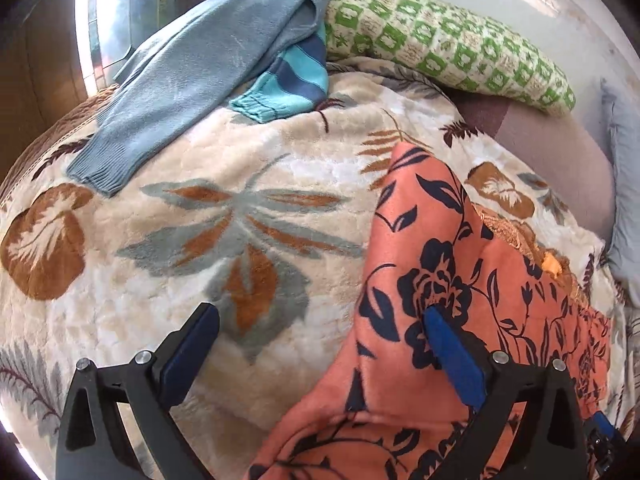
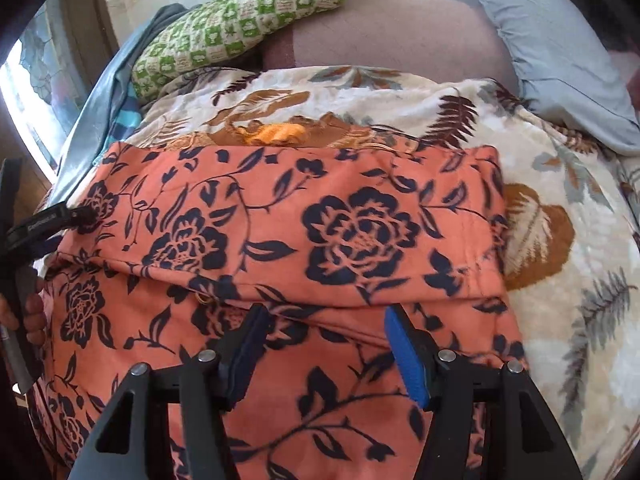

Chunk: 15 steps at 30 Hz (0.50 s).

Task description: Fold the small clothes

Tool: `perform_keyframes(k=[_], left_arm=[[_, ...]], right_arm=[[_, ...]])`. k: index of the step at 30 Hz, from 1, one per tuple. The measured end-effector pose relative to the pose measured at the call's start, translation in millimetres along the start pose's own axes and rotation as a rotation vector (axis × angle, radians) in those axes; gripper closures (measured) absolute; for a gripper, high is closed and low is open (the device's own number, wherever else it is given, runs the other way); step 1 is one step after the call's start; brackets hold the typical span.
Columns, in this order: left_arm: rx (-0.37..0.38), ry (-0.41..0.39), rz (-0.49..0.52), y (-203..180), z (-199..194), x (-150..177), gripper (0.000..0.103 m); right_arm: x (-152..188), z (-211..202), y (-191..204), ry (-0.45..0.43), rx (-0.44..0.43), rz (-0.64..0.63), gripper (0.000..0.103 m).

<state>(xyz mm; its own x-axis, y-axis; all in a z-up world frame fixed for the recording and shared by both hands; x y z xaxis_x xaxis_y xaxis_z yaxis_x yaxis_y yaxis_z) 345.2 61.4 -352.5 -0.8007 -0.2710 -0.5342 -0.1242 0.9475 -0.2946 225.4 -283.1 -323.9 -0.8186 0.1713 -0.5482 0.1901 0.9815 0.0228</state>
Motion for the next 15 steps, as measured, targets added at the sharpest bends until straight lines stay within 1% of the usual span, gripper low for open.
perform_keyframes(k=[2,4,6,7,10,12,15], left_arm=[[-0.020,-0.043,0.001,12,-24,0,0.001],[-0.035,-0.077,0.025,21,-47,1,0.001],[-0.047,-0.089,0.061,28,-68,12,0.001],[-0.055,-0.089,0.081,32,-77,20,0.001],[-0.062,-0.069,0.137,41,-99,52,0.001],[-0.082,-0.056,0.176,47,-112,72,0.001],[-0.113,-0.023,0.238,55,-128,102,0.001]], right_arm=[[7,-25,-23,-0.028,-0.042,0.094,0.039],[21,-49,-39,-0.044,-0.076,0.141,0.039],[36,-70,-53,-0.054,-0.085,0.173,0.037],[43,-77,-58,-0.057,-0.090,0.182,0.035],[61,-95,-67,-0.057,-0.114,0.205,0.035],[72,-102,-70,-0.047,-0.129,0.217,0.035],[88,-114,-64,-0.019,-0.123,0.186,0.035]])
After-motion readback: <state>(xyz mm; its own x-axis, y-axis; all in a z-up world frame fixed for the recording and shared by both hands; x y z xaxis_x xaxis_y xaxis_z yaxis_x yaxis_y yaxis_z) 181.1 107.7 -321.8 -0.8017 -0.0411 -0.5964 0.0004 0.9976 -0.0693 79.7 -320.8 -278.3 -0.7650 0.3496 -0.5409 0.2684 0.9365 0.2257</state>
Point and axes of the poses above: each gripper's, at about its wrist camera, not at the fingertips, and z roughly the way its jaws point, y to its left, x to its underside, the point moved 8 cm from there along z, roughly the way its jaws point, and after that the axes turned 6 degrees about x, right-handed, at the moved point
